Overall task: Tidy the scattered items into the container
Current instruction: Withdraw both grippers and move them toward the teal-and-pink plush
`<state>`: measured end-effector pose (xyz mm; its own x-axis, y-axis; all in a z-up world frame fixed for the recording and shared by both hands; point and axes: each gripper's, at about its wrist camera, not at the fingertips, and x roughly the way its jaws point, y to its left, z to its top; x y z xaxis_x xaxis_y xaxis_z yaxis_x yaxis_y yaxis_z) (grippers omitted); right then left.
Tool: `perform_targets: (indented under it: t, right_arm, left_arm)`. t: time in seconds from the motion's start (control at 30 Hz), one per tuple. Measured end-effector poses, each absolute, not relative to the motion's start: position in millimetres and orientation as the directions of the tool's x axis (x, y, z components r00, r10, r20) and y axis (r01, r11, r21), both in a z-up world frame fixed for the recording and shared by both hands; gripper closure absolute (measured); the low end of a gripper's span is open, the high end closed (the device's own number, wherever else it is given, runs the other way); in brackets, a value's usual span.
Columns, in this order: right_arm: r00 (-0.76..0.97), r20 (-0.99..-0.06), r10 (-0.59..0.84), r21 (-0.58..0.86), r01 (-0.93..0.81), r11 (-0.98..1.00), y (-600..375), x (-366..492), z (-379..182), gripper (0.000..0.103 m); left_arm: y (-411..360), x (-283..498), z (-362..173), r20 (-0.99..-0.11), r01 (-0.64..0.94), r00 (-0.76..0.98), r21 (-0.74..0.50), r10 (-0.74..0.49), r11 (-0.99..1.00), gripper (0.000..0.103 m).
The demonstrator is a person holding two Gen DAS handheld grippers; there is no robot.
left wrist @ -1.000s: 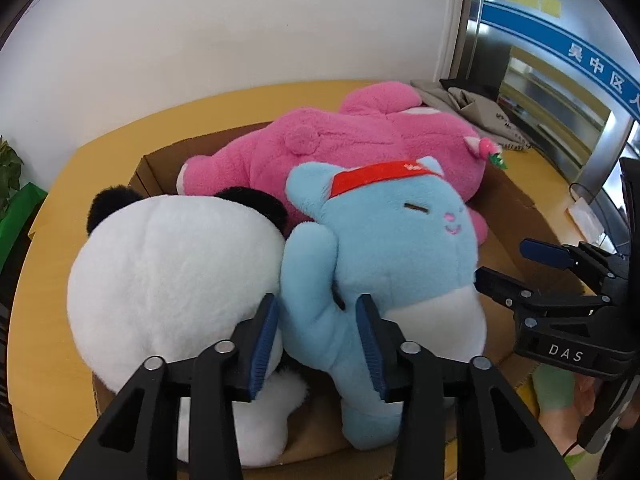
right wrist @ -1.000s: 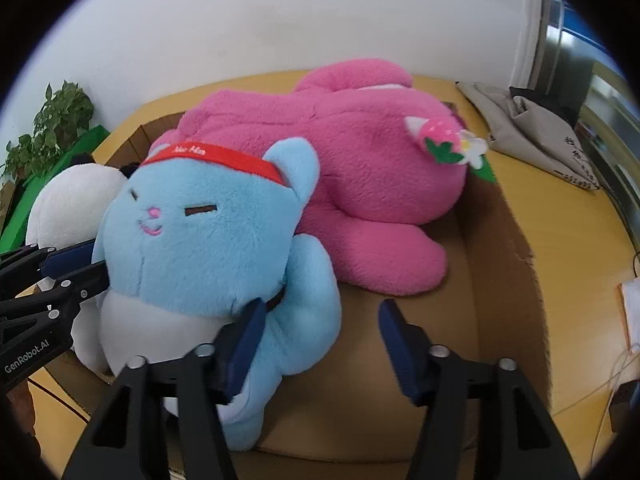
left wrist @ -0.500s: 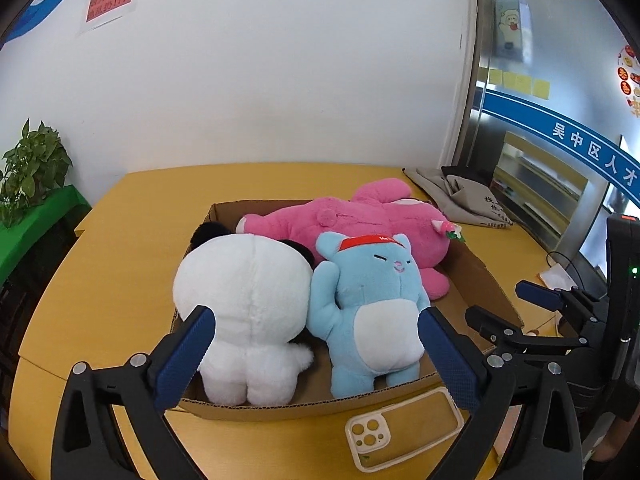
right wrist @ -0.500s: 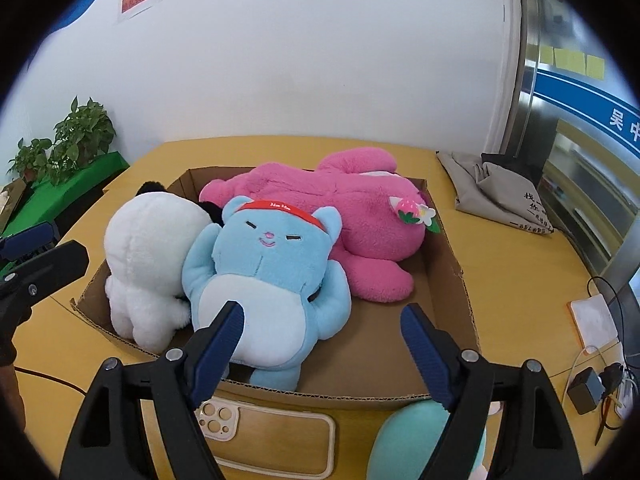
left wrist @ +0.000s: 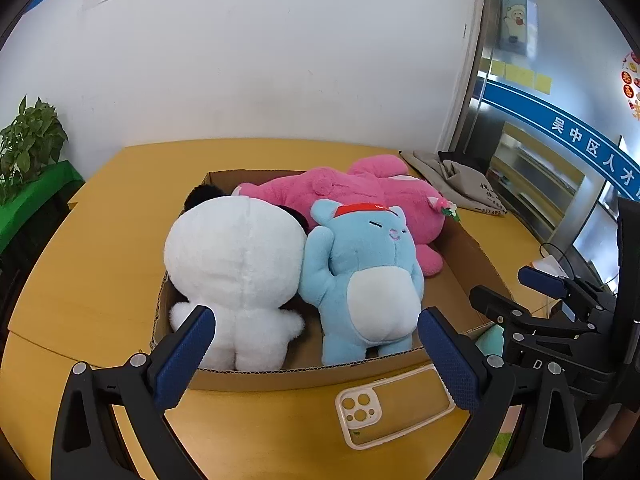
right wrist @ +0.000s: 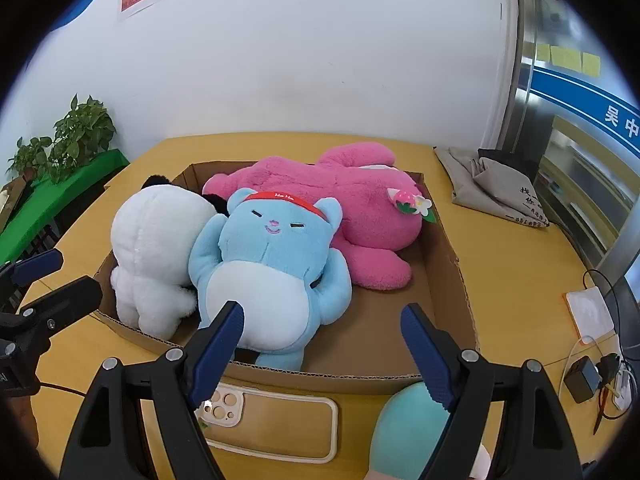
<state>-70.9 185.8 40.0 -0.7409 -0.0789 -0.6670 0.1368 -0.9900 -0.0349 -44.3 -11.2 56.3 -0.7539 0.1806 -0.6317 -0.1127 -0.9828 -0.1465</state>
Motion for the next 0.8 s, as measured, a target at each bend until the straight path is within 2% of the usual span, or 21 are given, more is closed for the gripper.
perform_targets:
  t: [0.13, 0.8]
  right_arm:
    - [-0.741, -0.666, -0.080, -0.040, 0.142, -0.989, 184.7, -68.3, 40.6, 0.022]
    - [-0.746, -0.663, -0.072, -0.048, 0.139, -0.989, 185.0, -60.3, 43.6, 0.022]
  left_arm:
    - [-11.5, -41.3, 57.4, -0.625, -0.129, -0.751, -0.177, 0.213, -0.976, 0.000]
    - [-10.0, -34.1, 59.9, -0.622, -0.118, -0.757, -0.173, 0.201, -0.978, 0.000]
